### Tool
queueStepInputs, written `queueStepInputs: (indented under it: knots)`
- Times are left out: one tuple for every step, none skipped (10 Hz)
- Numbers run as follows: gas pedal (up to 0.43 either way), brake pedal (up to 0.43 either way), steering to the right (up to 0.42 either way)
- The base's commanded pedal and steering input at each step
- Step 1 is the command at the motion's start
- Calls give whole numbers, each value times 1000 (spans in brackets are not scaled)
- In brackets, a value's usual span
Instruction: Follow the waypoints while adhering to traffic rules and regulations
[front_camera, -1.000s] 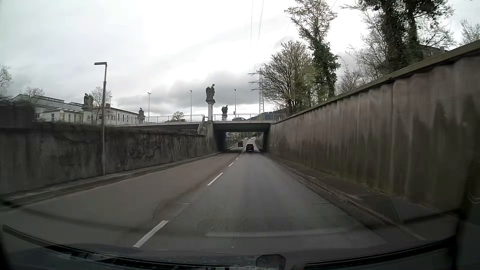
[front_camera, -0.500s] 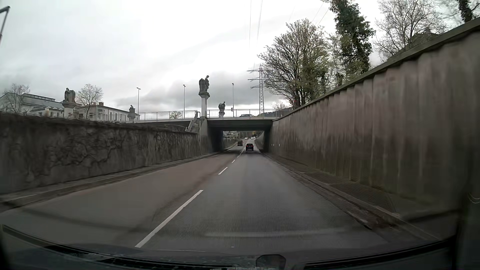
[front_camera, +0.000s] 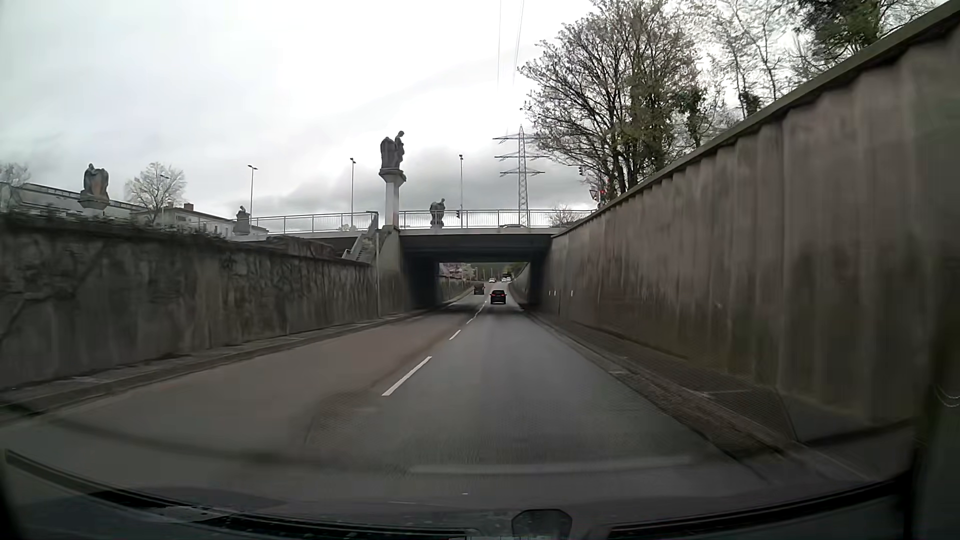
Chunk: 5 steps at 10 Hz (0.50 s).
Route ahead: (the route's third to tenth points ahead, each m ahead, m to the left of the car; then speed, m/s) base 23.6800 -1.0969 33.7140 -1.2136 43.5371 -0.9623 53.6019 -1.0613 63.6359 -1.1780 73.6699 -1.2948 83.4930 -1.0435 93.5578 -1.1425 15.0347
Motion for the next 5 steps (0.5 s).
queueStepInputs:
  knots:
    - [67,0,2]
    - [67,0,2]
    - [67,0,1]
    - [67,0,0]
    - [67,0,1]
